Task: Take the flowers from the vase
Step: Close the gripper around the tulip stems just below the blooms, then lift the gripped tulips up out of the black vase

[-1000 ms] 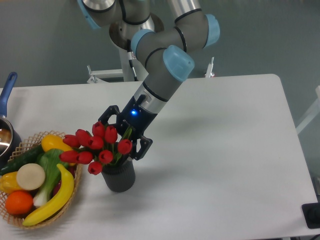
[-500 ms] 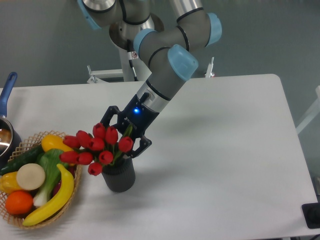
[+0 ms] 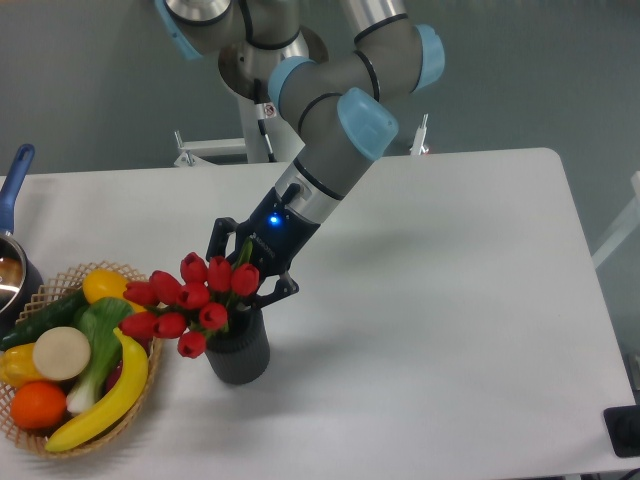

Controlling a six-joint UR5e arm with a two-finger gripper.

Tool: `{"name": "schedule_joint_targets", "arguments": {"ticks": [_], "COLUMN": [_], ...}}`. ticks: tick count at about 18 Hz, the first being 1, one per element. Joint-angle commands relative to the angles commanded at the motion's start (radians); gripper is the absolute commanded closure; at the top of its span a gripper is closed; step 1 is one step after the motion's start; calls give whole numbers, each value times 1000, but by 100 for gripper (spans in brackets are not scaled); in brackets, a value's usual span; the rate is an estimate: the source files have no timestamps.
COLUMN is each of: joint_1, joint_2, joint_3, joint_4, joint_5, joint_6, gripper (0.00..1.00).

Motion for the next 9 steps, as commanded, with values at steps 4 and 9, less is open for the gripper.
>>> {"name": "schedule_joint_targets", "arguments": {"ticks": [4,9], "joint_1": [14,40], "joint_2": [21,48], "joint_3": [0,8], "joint_4": [0,-2], "joint_5": [-31,-107], "joint_6": [-6,-47], "gripper": [57,57]}}
